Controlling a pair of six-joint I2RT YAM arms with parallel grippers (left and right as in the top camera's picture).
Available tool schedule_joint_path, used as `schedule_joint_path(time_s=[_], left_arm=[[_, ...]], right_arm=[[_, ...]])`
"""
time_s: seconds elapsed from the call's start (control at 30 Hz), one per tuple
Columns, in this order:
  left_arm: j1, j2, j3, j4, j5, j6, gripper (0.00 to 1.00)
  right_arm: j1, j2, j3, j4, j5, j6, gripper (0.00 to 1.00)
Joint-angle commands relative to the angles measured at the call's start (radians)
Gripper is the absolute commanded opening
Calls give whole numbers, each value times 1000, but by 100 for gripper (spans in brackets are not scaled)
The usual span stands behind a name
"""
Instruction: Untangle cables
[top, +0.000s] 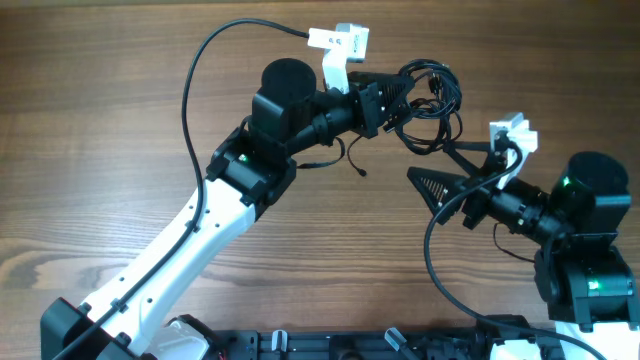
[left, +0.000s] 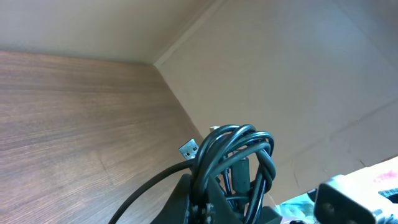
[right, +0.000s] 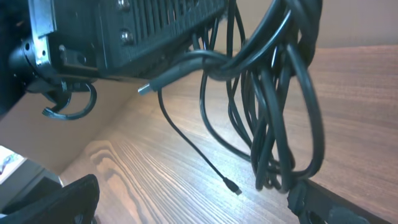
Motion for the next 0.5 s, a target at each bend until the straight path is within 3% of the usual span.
schedule_joint_path(time_s=[0.0, 0.47], left_arm=[[14, -31, 10, 10, -46, -11, 4], [-61, -31, 10, 2, -35, -12, 4]], right_arm=[[2, 0, 21, -22, -23, -35, 100], [2, 0, 21, 23, 9, -54, 100]])
